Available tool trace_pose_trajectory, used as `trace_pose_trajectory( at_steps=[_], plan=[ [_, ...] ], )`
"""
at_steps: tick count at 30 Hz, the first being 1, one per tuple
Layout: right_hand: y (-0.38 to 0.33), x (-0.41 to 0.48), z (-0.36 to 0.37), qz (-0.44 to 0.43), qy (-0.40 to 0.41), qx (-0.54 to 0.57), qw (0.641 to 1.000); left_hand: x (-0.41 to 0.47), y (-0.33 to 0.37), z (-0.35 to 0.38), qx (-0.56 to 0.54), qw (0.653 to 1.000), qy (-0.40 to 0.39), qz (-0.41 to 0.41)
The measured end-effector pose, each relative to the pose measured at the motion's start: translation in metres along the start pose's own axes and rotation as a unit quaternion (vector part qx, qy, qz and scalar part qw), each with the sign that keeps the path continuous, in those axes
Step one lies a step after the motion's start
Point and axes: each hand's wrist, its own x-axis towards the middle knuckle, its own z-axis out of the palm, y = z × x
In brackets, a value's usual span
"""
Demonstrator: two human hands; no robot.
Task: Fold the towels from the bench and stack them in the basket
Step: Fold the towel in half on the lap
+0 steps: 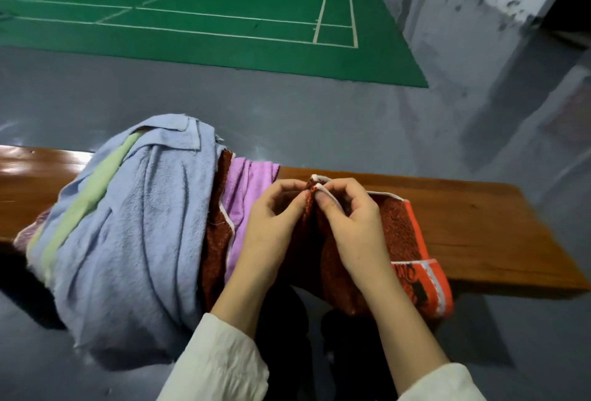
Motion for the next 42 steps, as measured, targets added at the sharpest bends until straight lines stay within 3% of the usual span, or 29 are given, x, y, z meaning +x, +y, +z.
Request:
trace_pose_trajectory(
  at_steps=[5, 8, 13, 16, 19, 25, 31, 37, 42],
  plan=[
    [-0.014, -0.015, -0.014, 0.009, 0.01, -0.015, 1.0, -0.029, 0.013, 0.009, 0.024, 0.998, -0.03, 0.045],
    [-0.022, -0.02, -0.019, 0.012, 0.016, -0.01, 1.0, -0.039, 0.02, 0.01, 0.094, 0.99, -0.056, 0.088],
    [-0.036, -0.013, -0.029, 0.005, -0.101, 0.015, 0.995, -0.031, 0.034, 0.006, 0.147, 0.978, -0.067, 0.133],
    [-0.044, -0.004, -0.036, -0.003, -0.044, -0.004, 0.999, -0.027, 0.048, 0.009, 0.182, 0.965, -0.097, 0.16],
    [-0.05, 0.003, -0.04, -0.015, 0.028, -0.019, 0.999, -0.023, 0.047, 0.0, 0.296, 0.925, -0.117, 0.206],
    [-0.067, 0.016, -0.05, -0.036, 0.109, -0.036, 0.993, -0.014, 0.04, -0.039, 0.412, 0.87, -0.117, 0.242],
    [-0.081, 0.026, -0.056, -0.06, 0.163, -0.078, 0.982, 0.004, 0.078, -0.046, 0.472, 0.828, -0.083, 0.292],
    [-0.103, 0.017, -0.067, -0.099, 0.209, -0.131, 0.964, 0.006, 0.12, -0.025, 0.469, 0.806, -0.029, 0.361],
    [-0.124, 0.012, -0.072, -0.164, 0.222, -0.204, 0.939, -0.006, 0.148, -0.015, 0.419, 0.854, 0.001, 0.308]
  ],
)
